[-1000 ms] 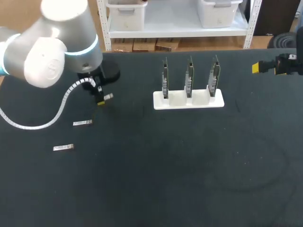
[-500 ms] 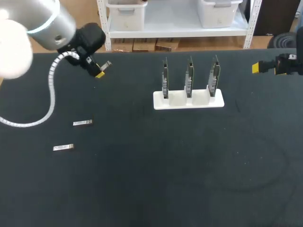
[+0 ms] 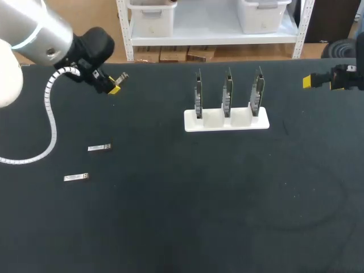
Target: Pick up the optical module with the left hand, and insert it into the network port with the right hand.
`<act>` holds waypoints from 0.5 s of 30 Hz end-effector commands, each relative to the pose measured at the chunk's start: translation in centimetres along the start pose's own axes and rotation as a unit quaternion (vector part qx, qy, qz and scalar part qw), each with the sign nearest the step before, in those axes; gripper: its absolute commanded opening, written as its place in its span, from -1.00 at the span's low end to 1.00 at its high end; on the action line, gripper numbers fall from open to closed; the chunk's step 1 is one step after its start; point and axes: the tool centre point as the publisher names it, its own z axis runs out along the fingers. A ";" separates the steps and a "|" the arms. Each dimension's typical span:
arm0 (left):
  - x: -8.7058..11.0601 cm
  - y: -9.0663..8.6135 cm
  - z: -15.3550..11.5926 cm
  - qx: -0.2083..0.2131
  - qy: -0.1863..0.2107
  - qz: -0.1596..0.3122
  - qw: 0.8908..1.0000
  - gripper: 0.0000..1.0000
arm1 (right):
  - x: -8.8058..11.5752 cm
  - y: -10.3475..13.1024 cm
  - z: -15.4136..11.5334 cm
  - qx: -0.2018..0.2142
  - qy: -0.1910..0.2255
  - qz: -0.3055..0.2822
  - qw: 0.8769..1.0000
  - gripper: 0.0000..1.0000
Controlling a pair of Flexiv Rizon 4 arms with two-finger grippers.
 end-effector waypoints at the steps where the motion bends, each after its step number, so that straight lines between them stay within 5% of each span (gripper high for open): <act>1: -1.5 -0.7 -0.9 0.036 -0.063 -0.005 0.997 -1.00 | 0.0 0.0 0.0 0.000 0.000 0.000 1.000 1.00; 9: -6.5 -3.0 -1.8 0.092 -0.159 0.020 0.983 -1.00 | 0.0 0.0 0.0 0.000 0.000 0.000 1.000 1.00; 15: -8.9 -3.7 -1.3 0.138 -0.217 -0.004 0.966 -1.00 | 0.0 0.0 0.0 0.000 0.000 0.000 1.000 1.00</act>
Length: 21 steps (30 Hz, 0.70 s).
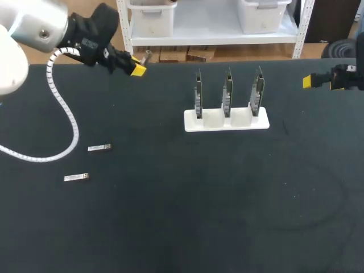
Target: Pick up the optical module with the left hand, and insert it into the network port with the right hand.
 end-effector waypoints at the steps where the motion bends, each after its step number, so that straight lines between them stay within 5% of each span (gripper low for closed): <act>1: -0.5 0.3 1.2 0.026 -0.073 -0.006 0.997 -1.00 | 0.0 0.0 0.0 0.000 0.000 0.000 1.000 1.00; 17: -0.8 0.3 1.4 0.017 -0.076 -0.007 0.997 -1.00 | 0.0 0.0 0.0 0.000 0.000 0.000 1.000 1.00; 21: -1.9 -0.6 1.4 0.021 -0.121 0.003 0.992 -1.00 | 0.0 0.0 0.0 0.000 0.000 0.000 1.000 1.00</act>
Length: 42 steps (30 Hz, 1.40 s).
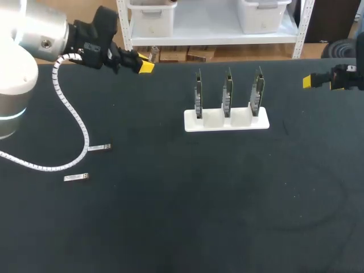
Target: Pick up the optical module with the left hand, and insert it into the network port with the right hand.
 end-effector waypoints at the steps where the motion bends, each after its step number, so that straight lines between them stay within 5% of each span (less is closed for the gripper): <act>1: -0.9 -1.4 0.4 0.005 -0.055 0.009 0.998 -1.00 | 0.0 0.0 0.0 0.000 0.000 0.000 1.000 1.00; 11: -4.7 -3.4 3.6 0.048 -0.128 0.009 0.991 -1.00 | 0.0 0.0 0.0 0.000 0.000 0.000 1.000 1.00; 18: -6.6 -3.7 4.9 0.057 -0.161 0.049 0.984 -1.00 | 0.0 0.0 0.0 0.000 0.000 0.000 1.000 1.00; 42: -6.2 -2.8 9.8 0.095 -0.155 0.082 0.980 -1.00 | 0.0 0.0 0.0 0.000 0.000 0.000 1.000 1.00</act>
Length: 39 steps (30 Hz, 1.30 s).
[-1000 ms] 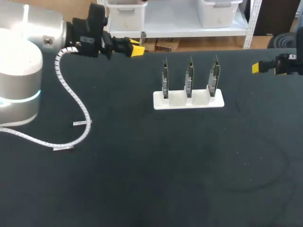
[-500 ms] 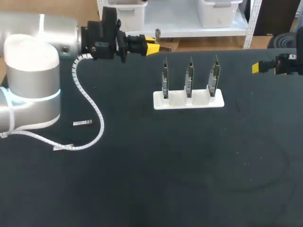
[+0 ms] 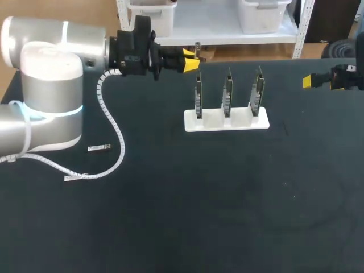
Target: Pick up the optical module with the left hand, and insert it into the network port with the right hand.
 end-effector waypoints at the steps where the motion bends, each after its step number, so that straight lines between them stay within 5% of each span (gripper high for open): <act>1: 0.2 1.1 1.3 0.007 -0.002 -0.002 1.000 -1.00 | 0.0 0.0 0.0 0.000 0.000 0.000 1.000 1.00; 19: 2.0 1.6 0.5 0.027 -0.029 -0.019 0.999 -1.00 | 0.0 0.0 0.0 0.000 0.000 0.000 1.000 1.00; 39: 2.5 0.1 1.2 0.037 -0.025 0.017 0.999 -1.00 | 0.0 0.0 0.0 0.000 0.000 0.000 1.000 1.00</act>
